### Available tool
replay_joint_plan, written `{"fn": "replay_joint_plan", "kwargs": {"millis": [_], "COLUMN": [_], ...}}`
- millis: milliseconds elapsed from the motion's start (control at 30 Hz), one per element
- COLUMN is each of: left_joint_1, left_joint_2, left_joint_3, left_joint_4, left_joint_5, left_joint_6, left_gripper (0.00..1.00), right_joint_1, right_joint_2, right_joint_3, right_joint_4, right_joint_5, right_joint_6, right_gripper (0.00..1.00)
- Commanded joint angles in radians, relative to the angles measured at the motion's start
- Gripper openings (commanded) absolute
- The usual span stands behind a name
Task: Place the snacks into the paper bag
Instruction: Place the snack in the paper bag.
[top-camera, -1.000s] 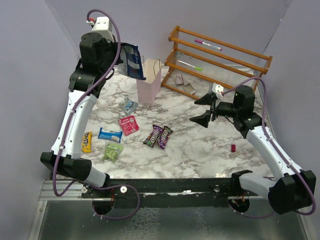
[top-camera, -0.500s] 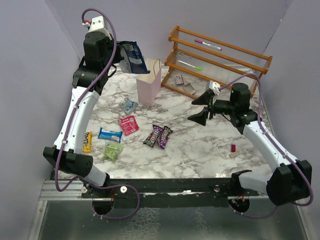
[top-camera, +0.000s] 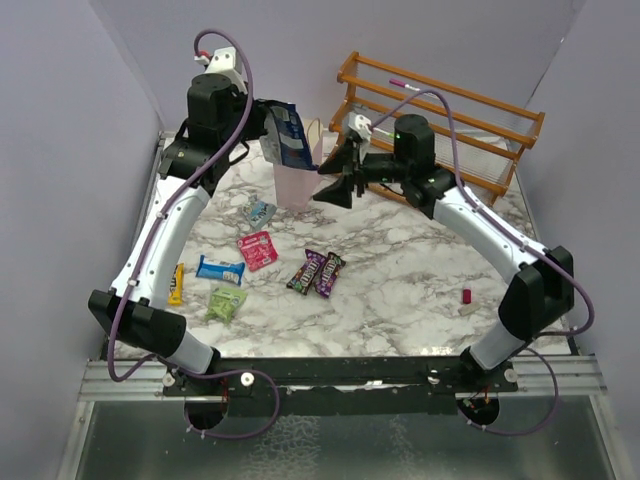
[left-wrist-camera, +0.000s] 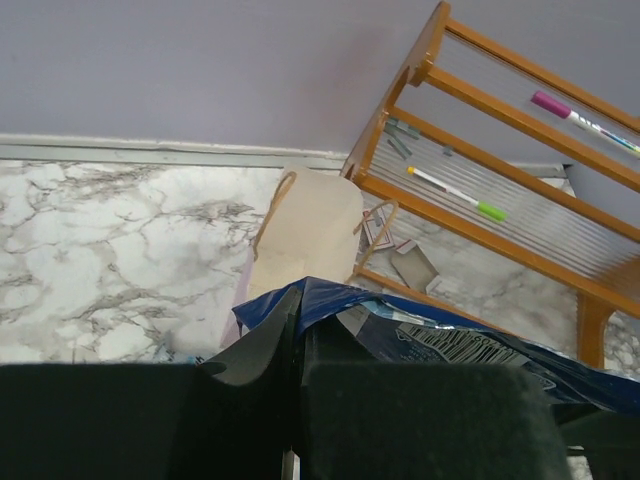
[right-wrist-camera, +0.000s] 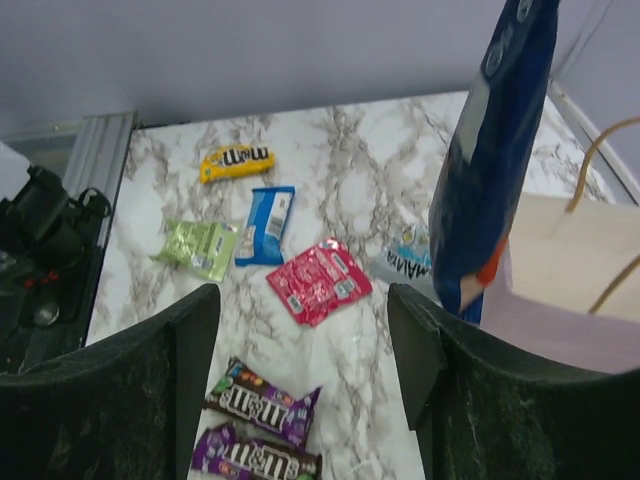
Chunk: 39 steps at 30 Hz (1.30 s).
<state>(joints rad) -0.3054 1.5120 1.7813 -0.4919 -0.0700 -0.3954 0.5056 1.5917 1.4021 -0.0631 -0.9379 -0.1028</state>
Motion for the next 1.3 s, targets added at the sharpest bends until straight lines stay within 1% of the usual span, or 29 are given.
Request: {"fn": "replay_joint_plan", "kwargs": {"millis": [0, 133, 300, 467, 633, 767, 1000, 1267], "left_joint_1": [-0.027, -0.039, -0.047, -0.046, -0.047, -0.046, -0.047, -0.047], "left_joint_2": [-0.047, -0.044, -0.045, -0.055, -0.062, -0.067, -0.060, -0.023], "left_joint_3": [0.000, -0.001, -0.007, -0.003, 0.011, 0.036, 0.050, 0.055], "left_joint_4": [0.035, 0.040, 0.045, 0.045, 0.043, 0.036, 0.046, 0.101], "left_joint_5": [0.021, 0.021, 0.024, 0.034, 0.076, 0.095, 0.093, 0.090], "left_joint_6": [0.022, 0.030, 0.038, 0.054, 0.065, 0.082, 0.103, 0.115], "left_gripper": [0.00, 0.00, 0.00, 0.00, 0.00, 0.00, 0.00, 0.00], "right_joint_1": [0.032, 0.038, 0.040, 0.040, 0.040, 0.040, 0.040, 0.040], "right_joint_2": [0.127, 0.244, 0.330, 0.425, 0.480, 0.505, 0.566, 0.635], "right_joint_3": [0.173, 0.355, 0.479, 0.615, 0.703, 0.743, 0.831, 0.912], "right_joint_4": [0.032, -0.022, -0.055, -0.104, -0.124, -0.129, -0.143, -0.141], "right_joint_5": [0.095, 0.084, 0.137, 0.176, 0.181, 0.185, 0.201, 0.216], "right_joint_6": [0.109, 0.142, 0.152, 0.139, 0.135, 0.132, 0.114, 0.104], "right_gripper": [0.64, 0.54, 0.43, 0.38, 0.35, 0.33, 0.32, 0.30]}}
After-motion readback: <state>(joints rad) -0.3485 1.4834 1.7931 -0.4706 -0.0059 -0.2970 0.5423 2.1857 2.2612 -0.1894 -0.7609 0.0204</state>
